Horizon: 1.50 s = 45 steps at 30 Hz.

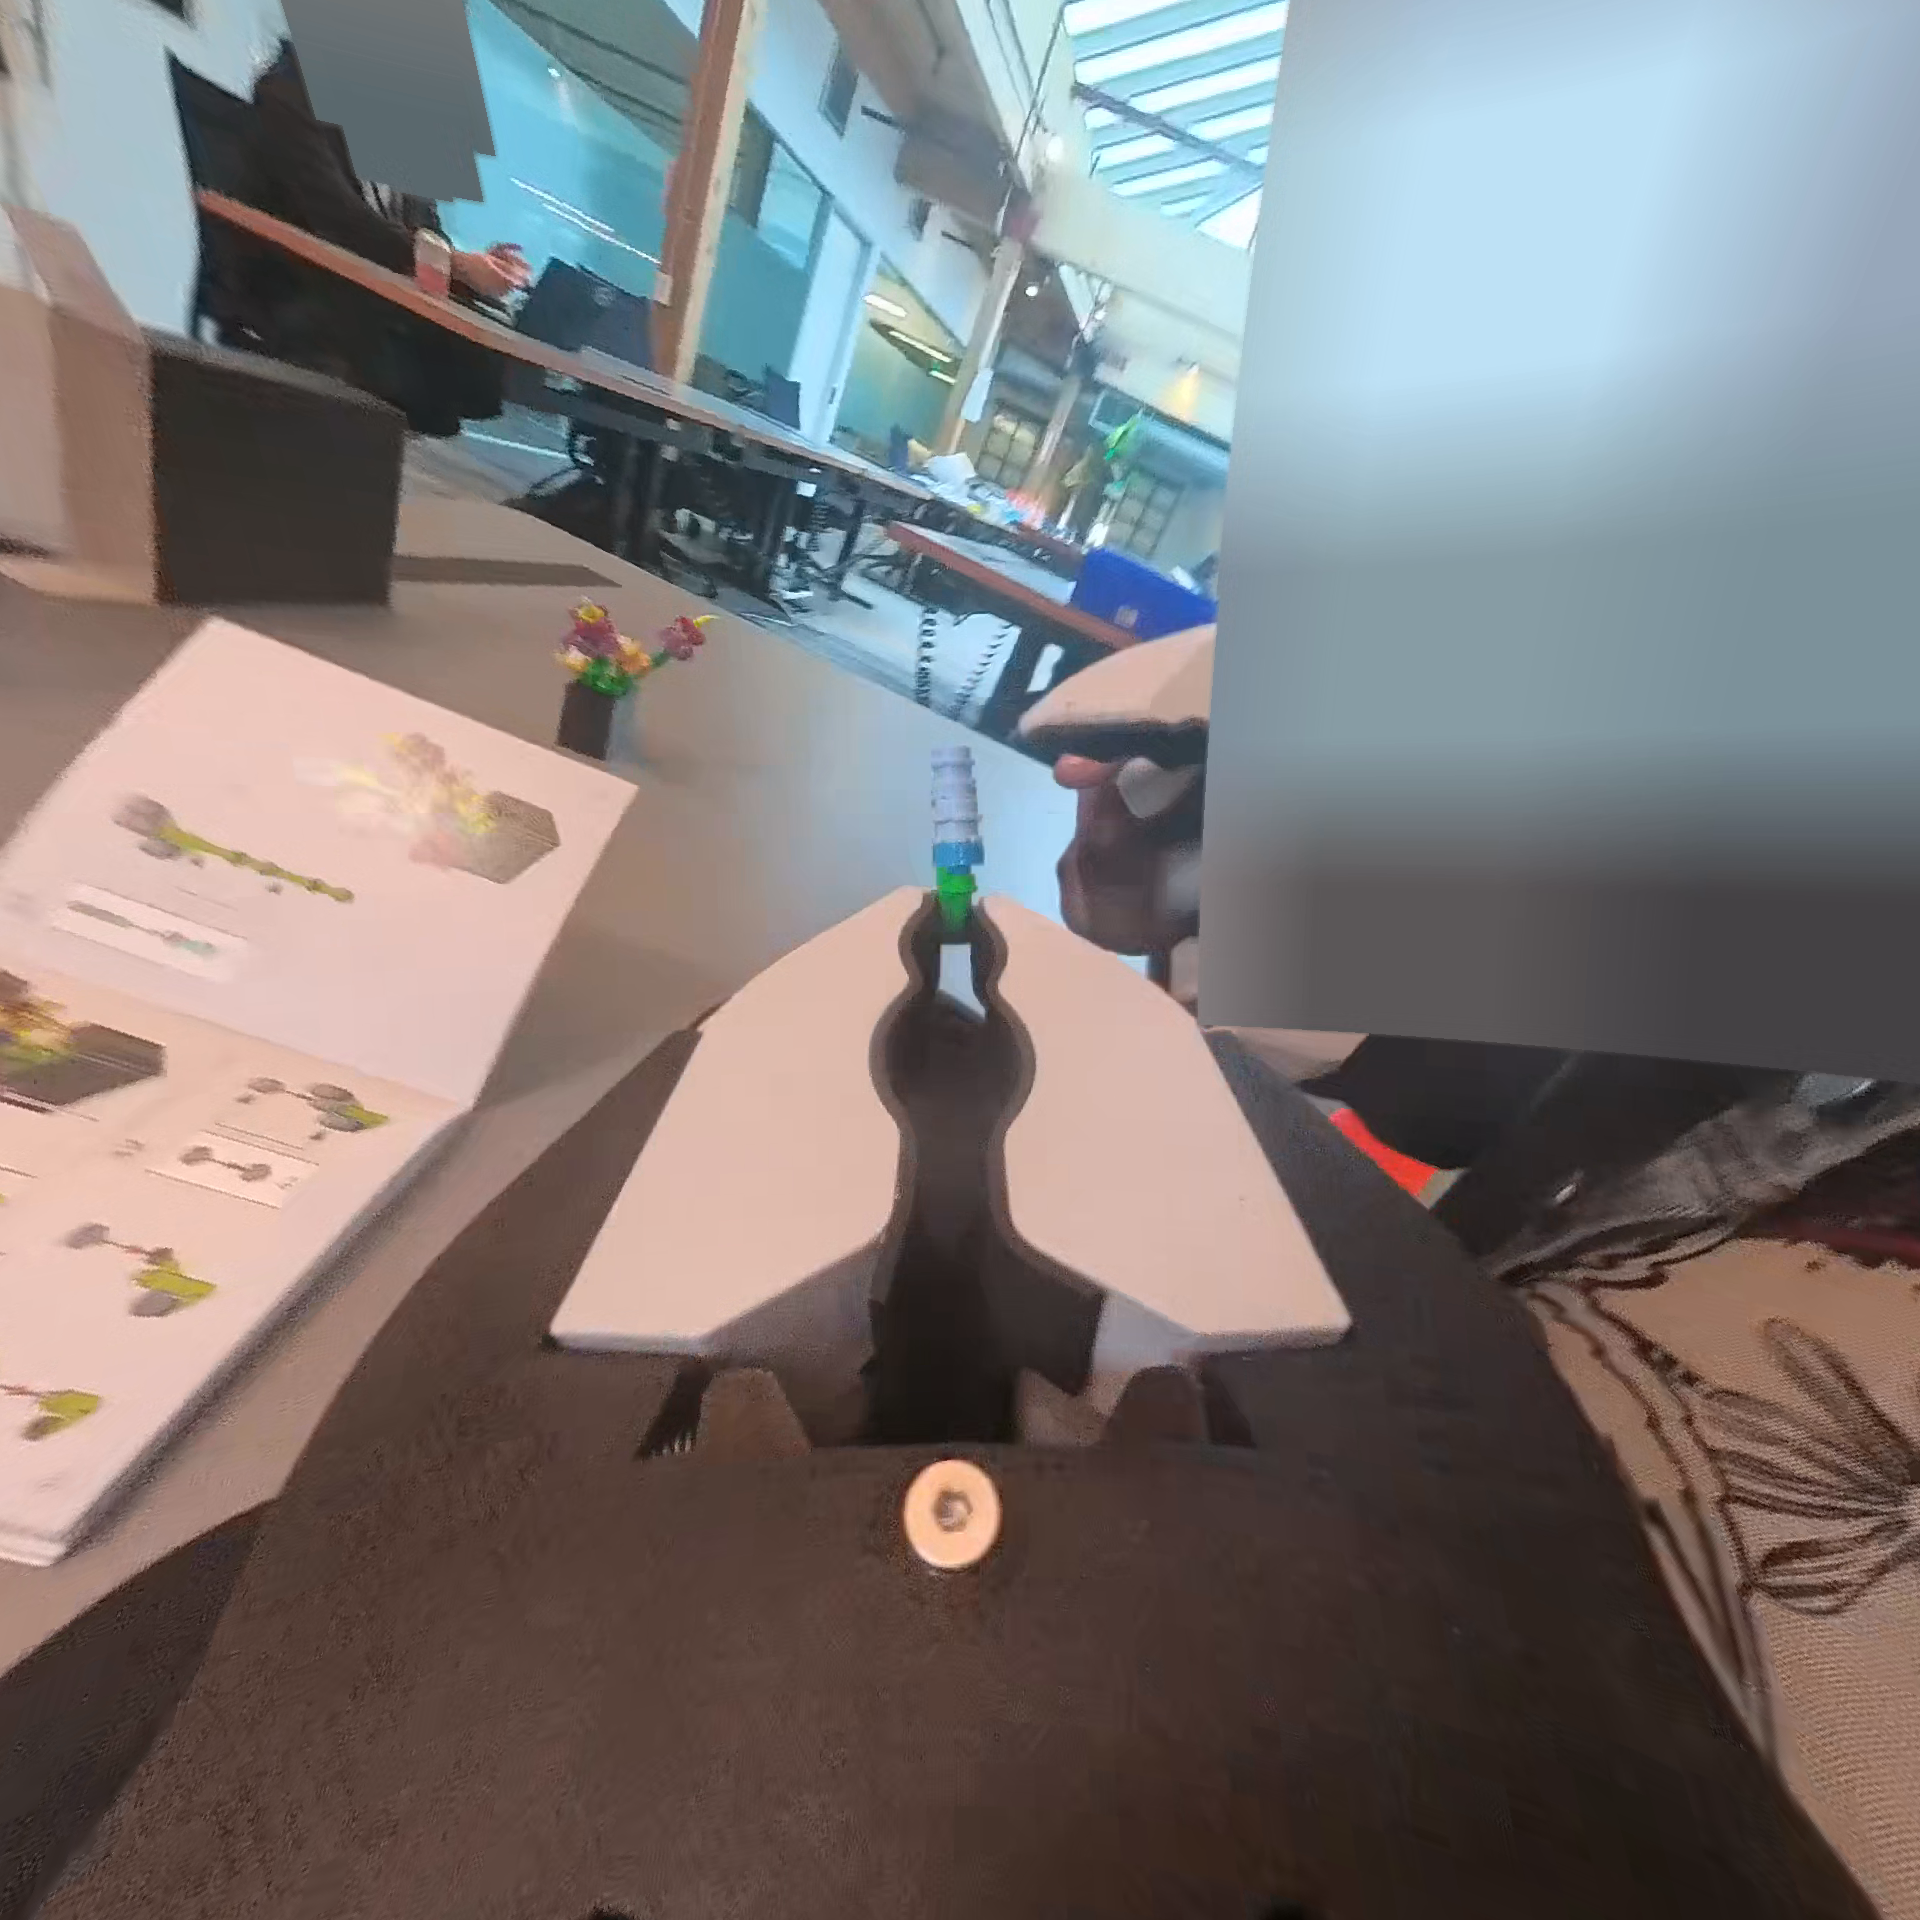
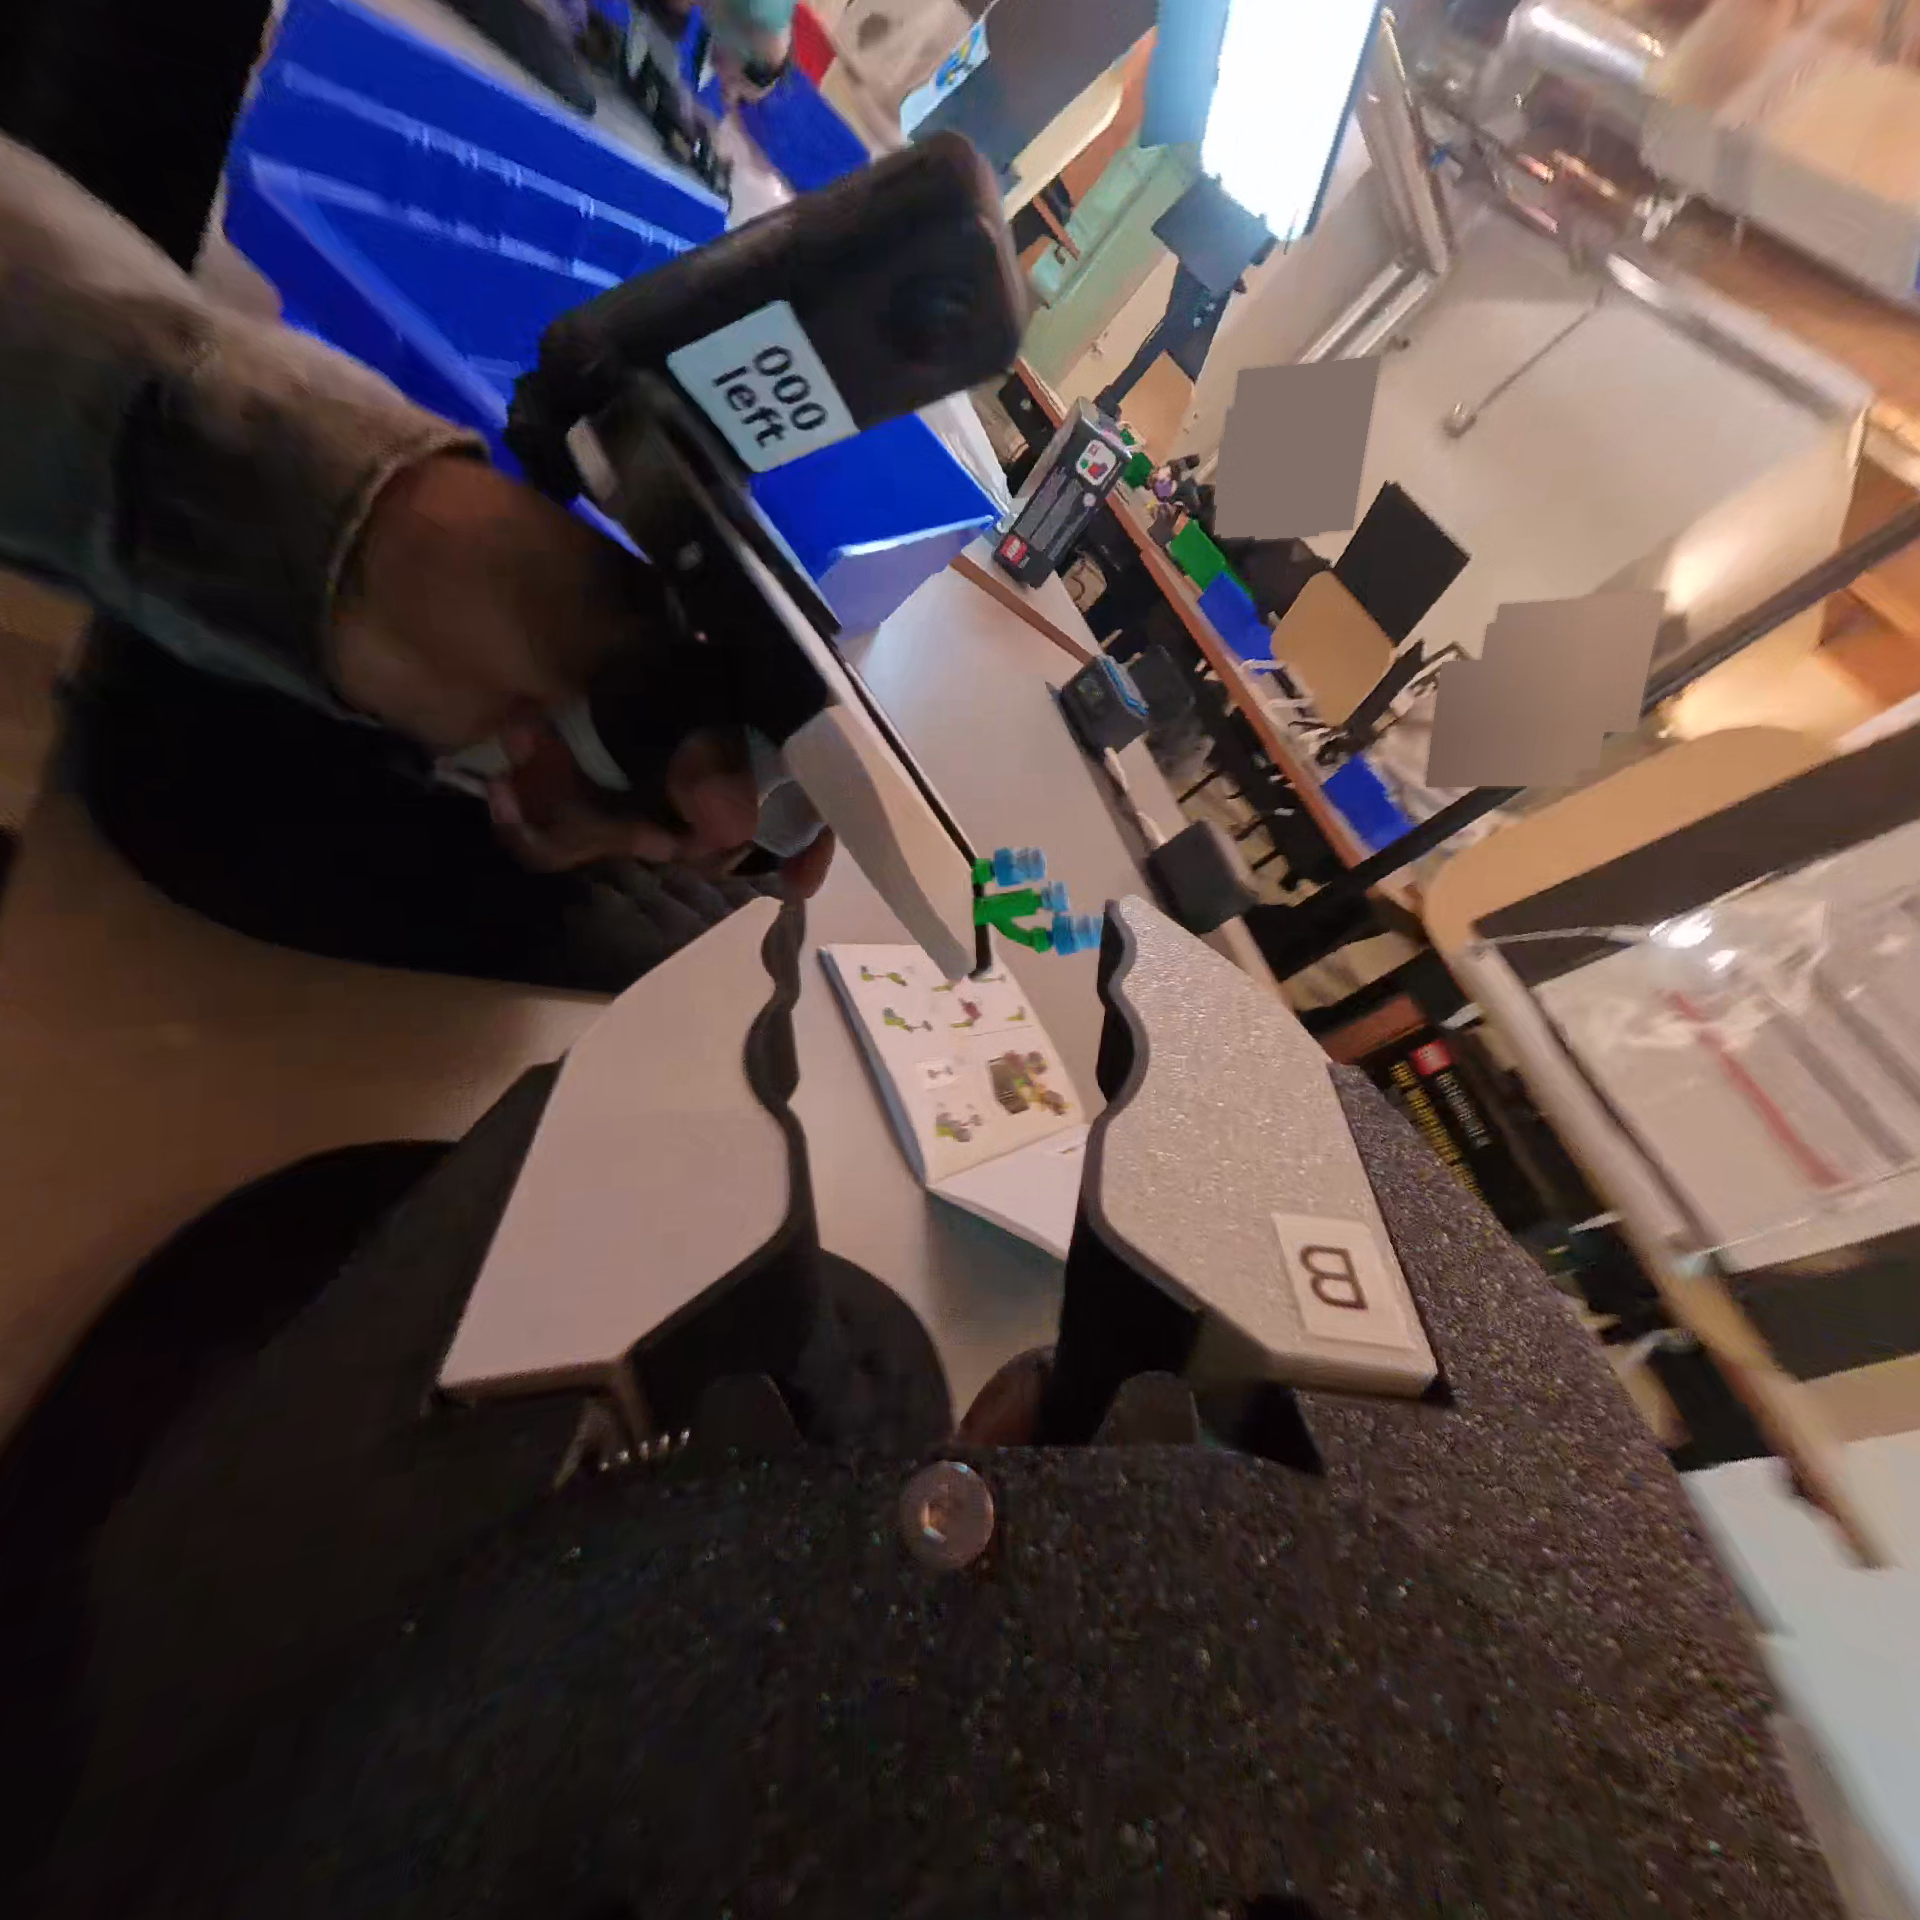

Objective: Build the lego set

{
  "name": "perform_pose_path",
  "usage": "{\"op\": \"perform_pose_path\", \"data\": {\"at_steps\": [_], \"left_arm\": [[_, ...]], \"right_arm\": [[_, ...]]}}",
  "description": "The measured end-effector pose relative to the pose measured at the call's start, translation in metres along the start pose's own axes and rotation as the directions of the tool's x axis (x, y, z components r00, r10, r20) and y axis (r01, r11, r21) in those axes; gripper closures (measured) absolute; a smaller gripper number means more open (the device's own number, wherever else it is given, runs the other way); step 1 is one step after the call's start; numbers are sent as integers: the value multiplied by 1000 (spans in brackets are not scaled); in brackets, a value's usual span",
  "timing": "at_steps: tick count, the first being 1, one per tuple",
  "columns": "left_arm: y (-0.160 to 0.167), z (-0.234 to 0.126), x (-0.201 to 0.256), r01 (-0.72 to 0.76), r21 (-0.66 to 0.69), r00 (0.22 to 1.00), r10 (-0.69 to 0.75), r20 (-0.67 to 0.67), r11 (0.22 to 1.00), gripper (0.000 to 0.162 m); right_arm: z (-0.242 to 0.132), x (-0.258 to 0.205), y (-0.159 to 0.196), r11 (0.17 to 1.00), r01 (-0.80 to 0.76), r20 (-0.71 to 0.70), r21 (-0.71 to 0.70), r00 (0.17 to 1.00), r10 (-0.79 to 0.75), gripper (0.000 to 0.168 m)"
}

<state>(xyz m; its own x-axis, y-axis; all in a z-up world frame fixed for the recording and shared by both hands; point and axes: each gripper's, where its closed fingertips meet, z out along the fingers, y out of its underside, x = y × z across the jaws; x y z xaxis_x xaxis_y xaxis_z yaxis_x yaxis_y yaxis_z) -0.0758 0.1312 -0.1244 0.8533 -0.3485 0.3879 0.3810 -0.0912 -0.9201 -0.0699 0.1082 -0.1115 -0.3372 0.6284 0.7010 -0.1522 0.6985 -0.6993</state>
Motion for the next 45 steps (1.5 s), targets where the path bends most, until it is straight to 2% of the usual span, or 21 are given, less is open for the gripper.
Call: {"op": "perform_pose_path", "data": {"at_steps": [3, 8, 12, 18, 30, 45], "left_arm": [[0, -1, -2, 105, 3, 994, -105, -32, 994, 156], [7, 3, -1, 194, -45, 979, -196, -55, 980, 156], [10, 5, -3, 234, -60, 971, -237, -40, 970, 156], [12, 6, -10, 211, -49, 977, -209, 49, 976, 156], [14, 4, -12, 231, -43, 972, -228, 57, 972, 156], [27, 8, -11, 196, -118, 979, -188, 73, 974, 157]], "right_arm": [[7, -2, 2, 987, 152, 6, -40, 988, -152, 116], [15, -2, 13, 983, 151, 61, -104, 988, -145, 117], [17, -2, 19, 978, 138, 55, -158, 990, -131, 128], [19, 0, 24, 971, 75, 2, -229, 997, -76, 130], [21, 2, 29, 960, 72, -8, -271, 997, -77, 135], [15, -7, 38, 949, 65, 29, -308, 998, -59, 136]]}}
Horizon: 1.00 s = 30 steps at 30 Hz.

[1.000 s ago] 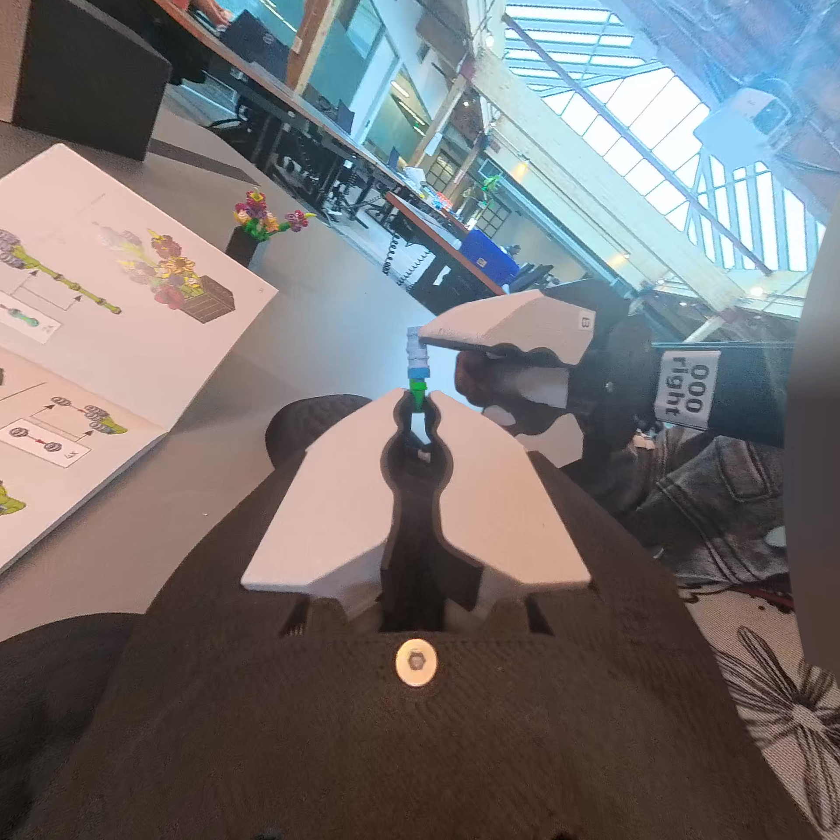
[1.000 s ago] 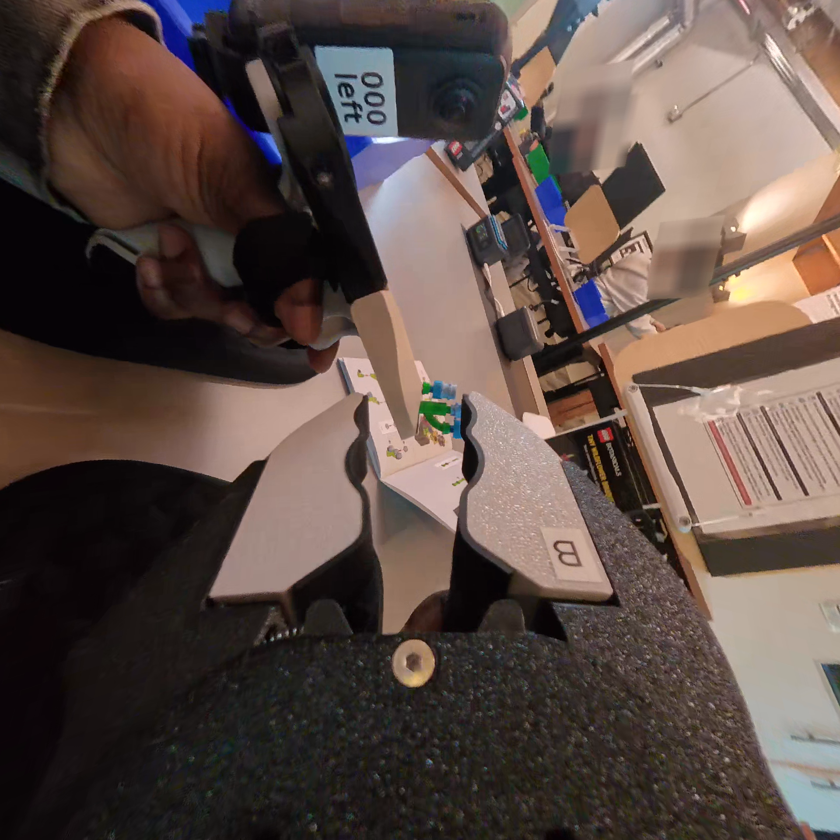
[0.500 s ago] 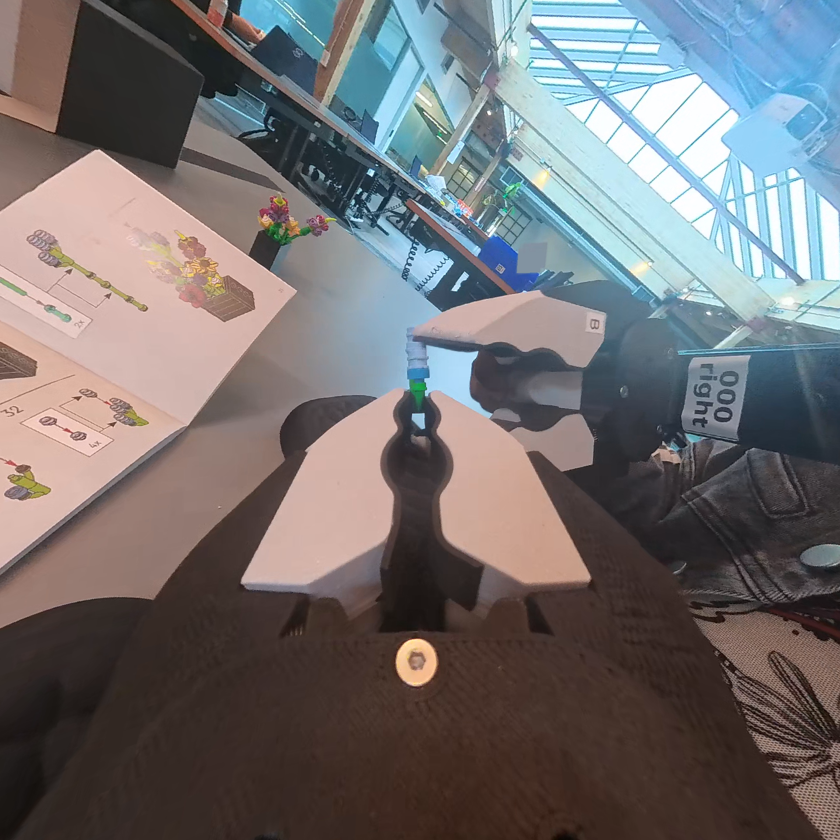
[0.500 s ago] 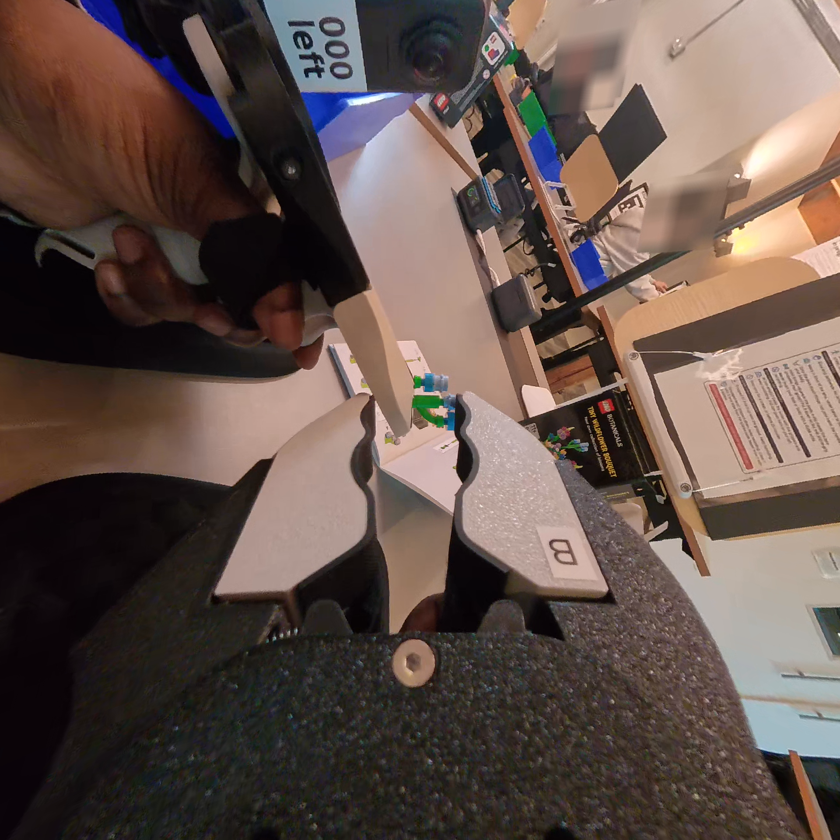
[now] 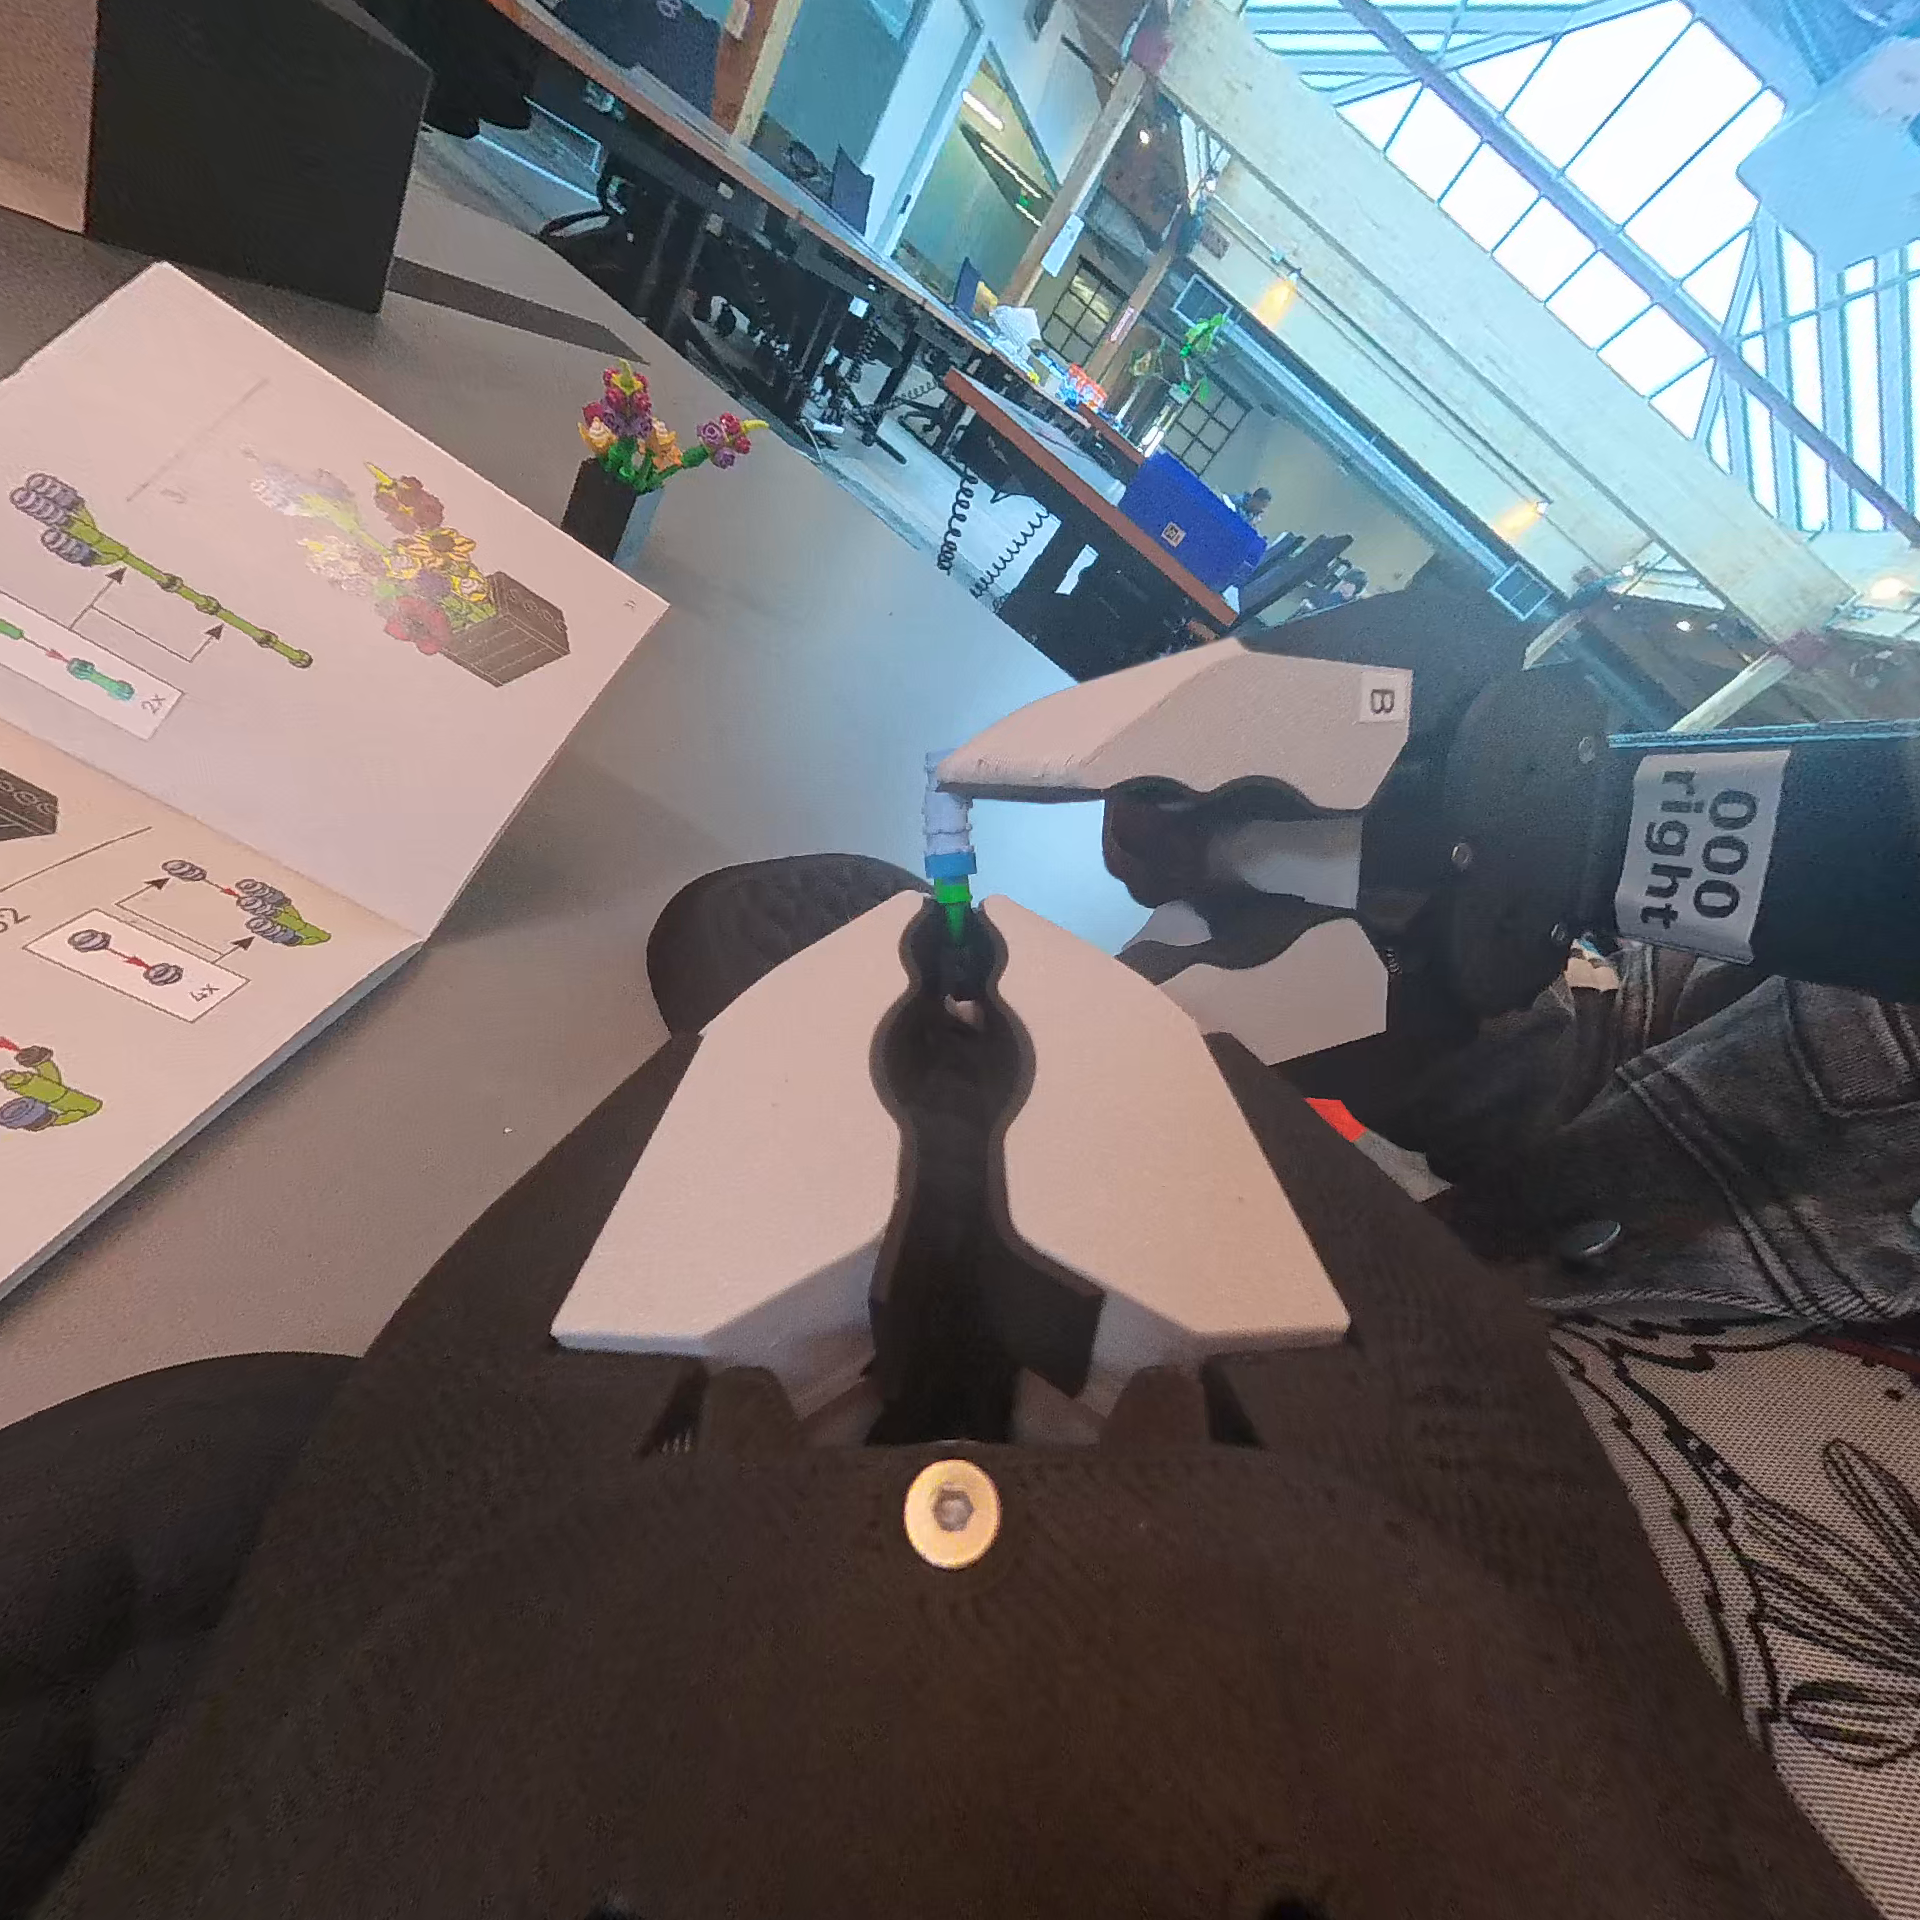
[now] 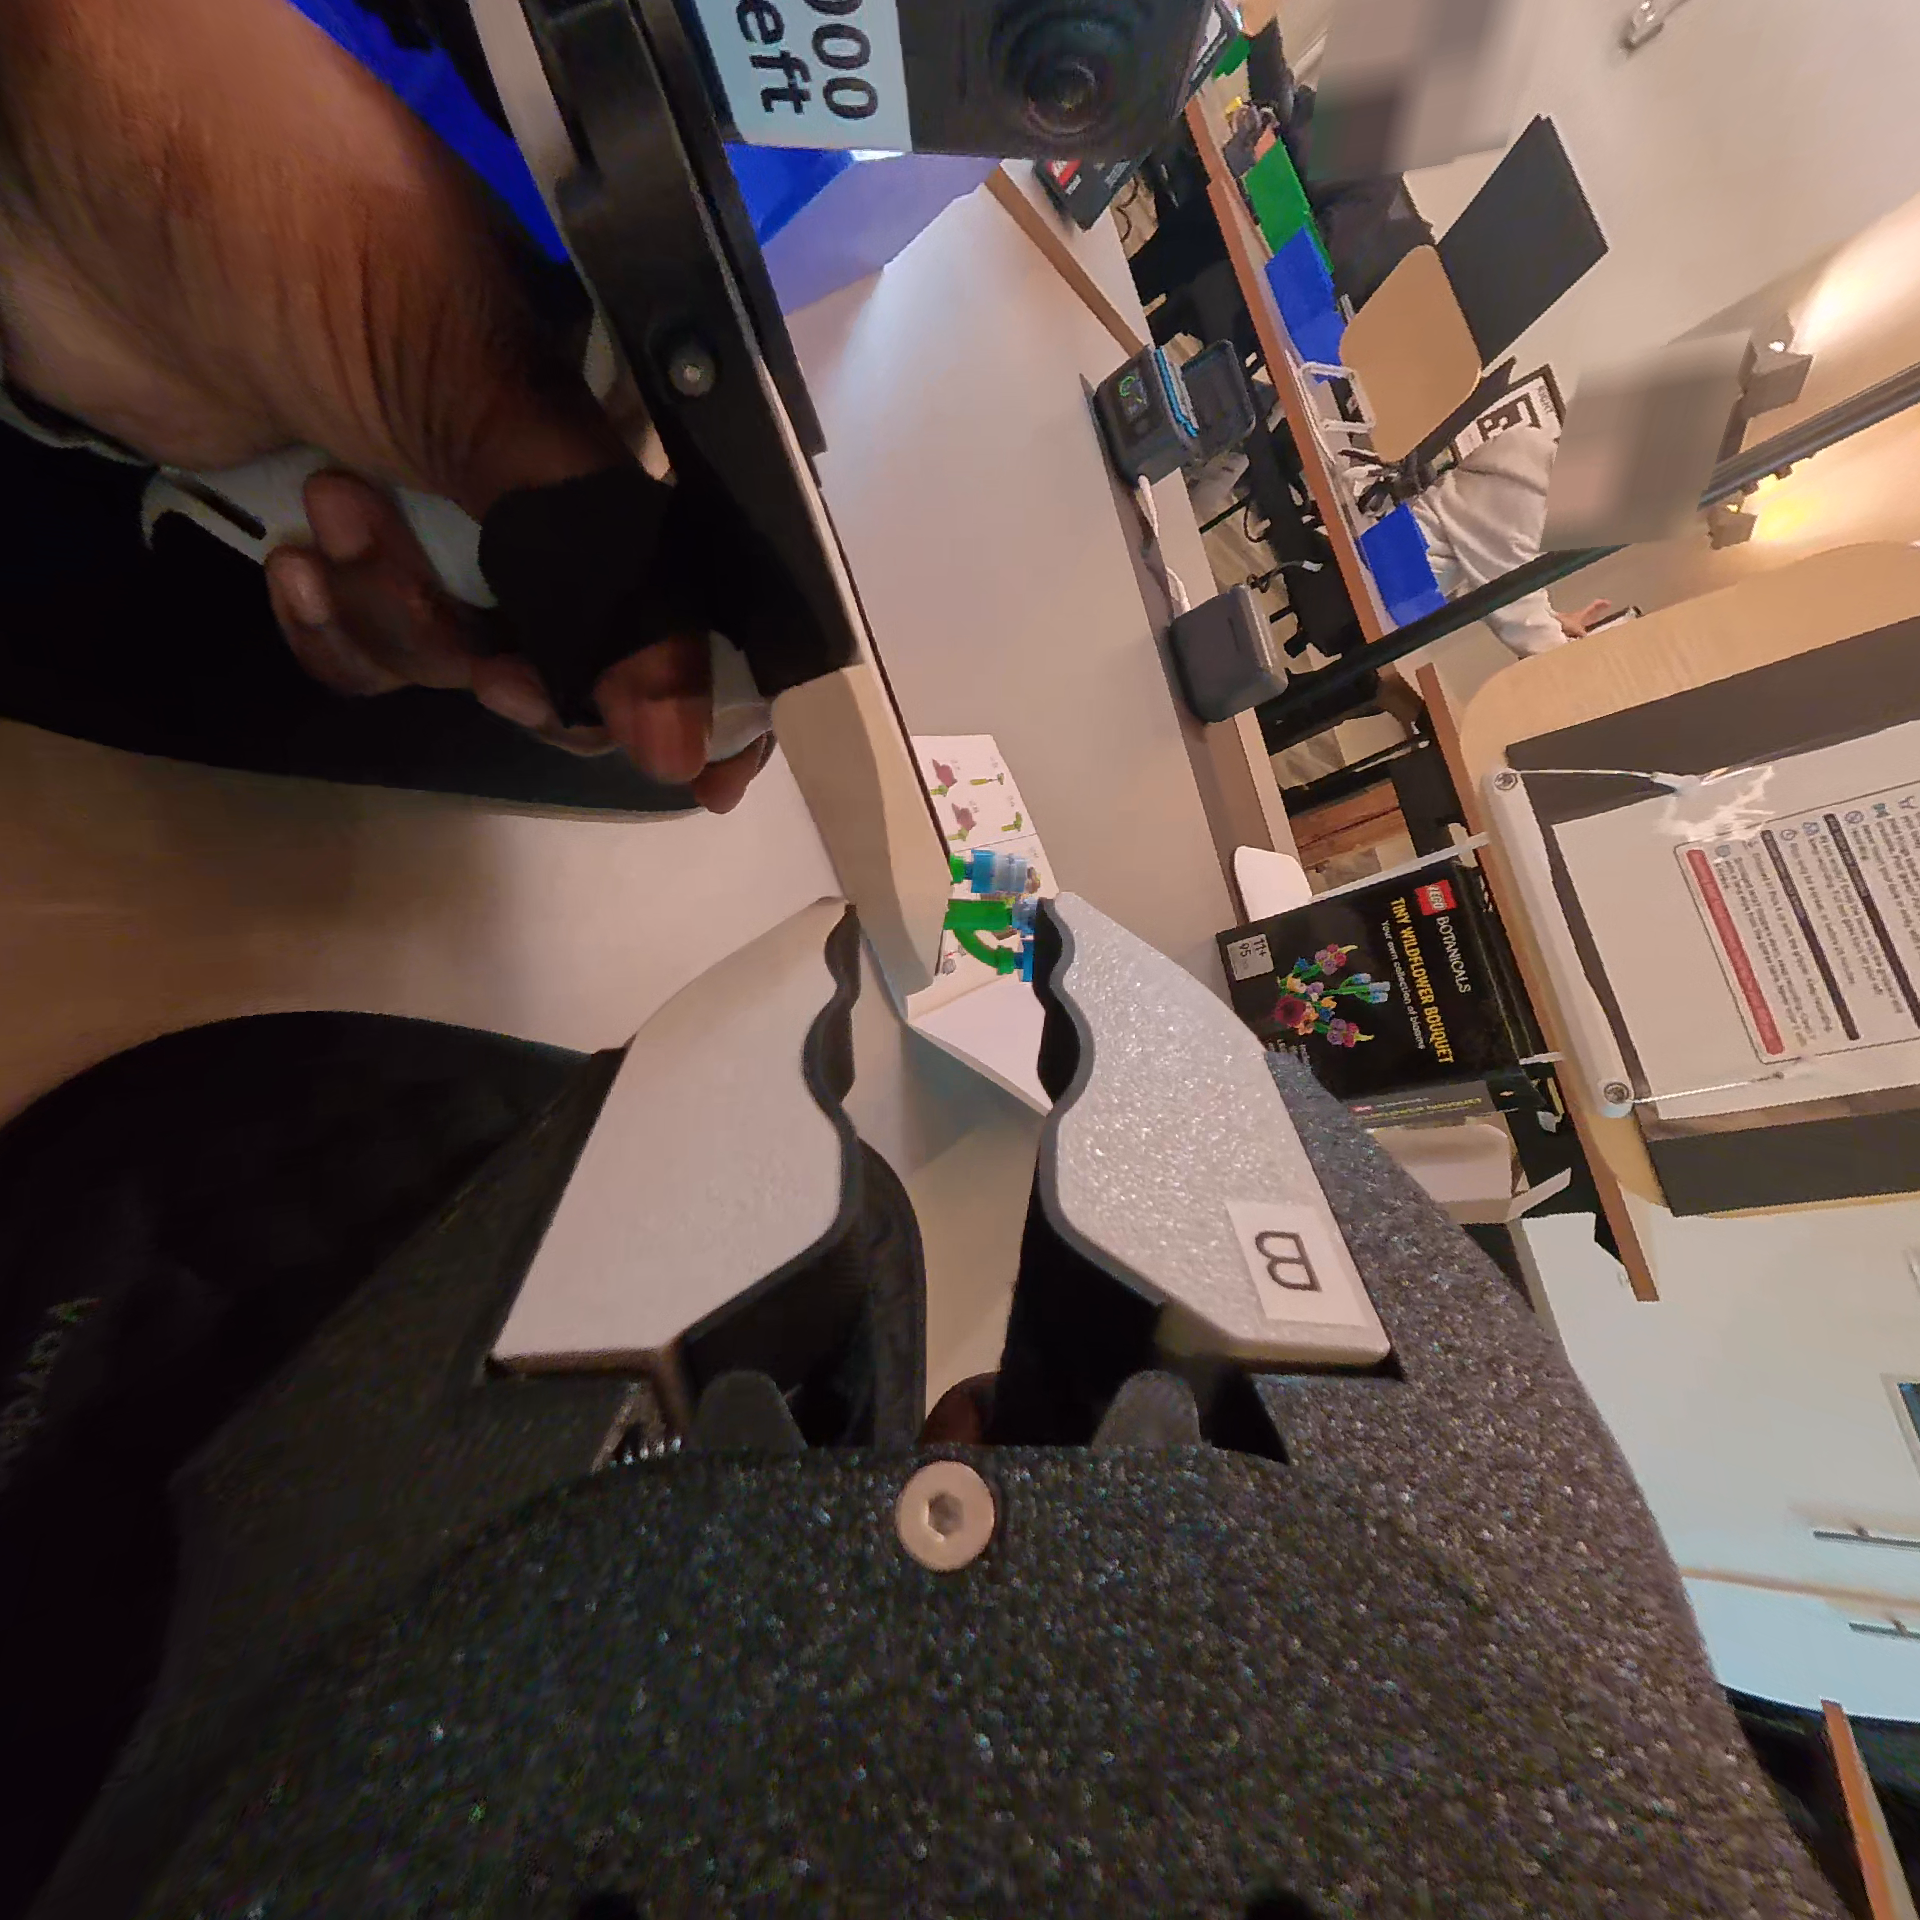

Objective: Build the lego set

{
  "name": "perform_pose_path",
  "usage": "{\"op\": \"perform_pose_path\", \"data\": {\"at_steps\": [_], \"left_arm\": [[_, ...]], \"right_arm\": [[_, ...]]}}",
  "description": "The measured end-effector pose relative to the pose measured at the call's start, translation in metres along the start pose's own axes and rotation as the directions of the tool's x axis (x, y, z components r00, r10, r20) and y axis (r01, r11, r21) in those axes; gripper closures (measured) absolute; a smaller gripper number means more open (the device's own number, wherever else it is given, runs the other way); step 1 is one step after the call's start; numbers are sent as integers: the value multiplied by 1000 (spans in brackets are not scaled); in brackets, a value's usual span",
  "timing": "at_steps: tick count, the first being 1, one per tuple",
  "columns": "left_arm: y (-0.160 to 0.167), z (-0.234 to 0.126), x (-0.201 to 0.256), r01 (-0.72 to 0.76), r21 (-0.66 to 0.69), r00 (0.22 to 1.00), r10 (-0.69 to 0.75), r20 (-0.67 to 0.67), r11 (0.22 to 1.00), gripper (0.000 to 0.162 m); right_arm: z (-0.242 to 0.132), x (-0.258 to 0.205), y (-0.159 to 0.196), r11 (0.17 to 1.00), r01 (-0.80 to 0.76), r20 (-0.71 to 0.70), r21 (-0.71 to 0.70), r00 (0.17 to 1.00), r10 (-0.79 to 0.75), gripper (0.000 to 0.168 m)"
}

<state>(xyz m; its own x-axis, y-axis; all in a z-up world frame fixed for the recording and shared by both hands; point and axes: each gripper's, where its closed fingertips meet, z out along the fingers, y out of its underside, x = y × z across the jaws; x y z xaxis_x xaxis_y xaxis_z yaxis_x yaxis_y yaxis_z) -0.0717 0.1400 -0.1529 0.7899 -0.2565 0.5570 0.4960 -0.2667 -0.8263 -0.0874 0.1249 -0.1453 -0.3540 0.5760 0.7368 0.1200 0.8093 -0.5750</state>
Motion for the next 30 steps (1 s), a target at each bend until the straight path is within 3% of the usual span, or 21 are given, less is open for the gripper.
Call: {"op": "perform_pose_path", "data": {"at_steps": [16, 20, 22, 24, 25, 27, 30], "left_arm": [[-1, -3, 0, -58, 32, 998, 57, 36, 998, 158], [-4, -2, 3, -71, 36, 997, 71, 18, 997, 157], [-4, -1, 3, -120, 21, 992, 119, 35, 993, 157], [-3, -1, 6, -132, 22, 991, 131, 24, 991, 156], [-2, -1, 7, -131, 16, 991, 131, 15, 991, 156], [-2, -1, 8, -124, 12, 992, 124, -4, 992, 157], [-1, 0, 10, -120, 8, 992, 121, -27, 993, 157]], "right_arm": [[0, -2, -1, 991, -130, -5, 14, 991, 130, 135], [-7, 1, -5, 976, -215, 74, 48, 975, 211, 133], [-20, 8, -2, 915, -396, 185, 71, 907, 378, 125], [-38, 11, 11, 824, -566, 326, 30, 785, 527, 128], [-47, 6, 23, 774, -632, 402, -39, 699, 591, 132], [-56, -4, 52, 695, -701, 471, -161, 564, 678, 158], [-52, -16, 84, 683, -694, 489, -229, 524, 697, 167]]}}
